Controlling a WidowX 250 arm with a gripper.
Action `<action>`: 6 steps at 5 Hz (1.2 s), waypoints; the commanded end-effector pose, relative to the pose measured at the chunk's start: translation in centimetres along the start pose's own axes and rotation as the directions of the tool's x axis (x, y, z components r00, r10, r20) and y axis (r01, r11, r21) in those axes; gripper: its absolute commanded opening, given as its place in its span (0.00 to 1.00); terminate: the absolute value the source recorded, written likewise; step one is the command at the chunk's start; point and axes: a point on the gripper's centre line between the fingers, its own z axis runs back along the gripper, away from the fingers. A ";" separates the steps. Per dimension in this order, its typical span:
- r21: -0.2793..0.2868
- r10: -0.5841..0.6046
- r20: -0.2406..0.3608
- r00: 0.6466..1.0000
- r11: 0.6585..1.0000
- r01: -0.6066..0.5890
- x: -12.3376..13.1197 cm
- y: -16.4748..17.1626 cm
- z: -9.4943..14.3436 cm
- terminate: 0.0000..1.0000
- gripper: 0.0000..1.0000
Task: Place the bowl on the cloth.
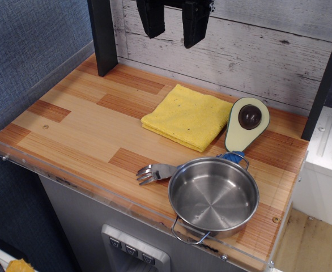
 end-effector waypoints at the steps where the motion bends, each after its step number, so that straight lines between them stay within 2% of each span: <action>1: 0.000 0.000 0.000 1.000 1.000 0.000 0.0 0.0 0.0 0.00 1.00; 2: -0.031 -0.026 -0.008 1.000 0.999 0.026 -0.8 -2.2 -2.0 0.00 1.00; 3: -0.009 -0.098 -0.022 0.995 0.995 0.098 -1.0 -4.6 -3.9 0.00 1.00; 4: -0.005 -0.178 -0.045 0.983 0.984 0.178 -2.4 -7.0 -6.0 0.00 1.00; 5: 0.042 -0.221 -0.035 0.975 0.974 0.222 -3.6 -7.6 -7.8 0.00 1.00; 6: 0.076 -0.251 -0.036 0.967 0.964 0.254 -4.5 -7.5 -8.6 0.00 1.00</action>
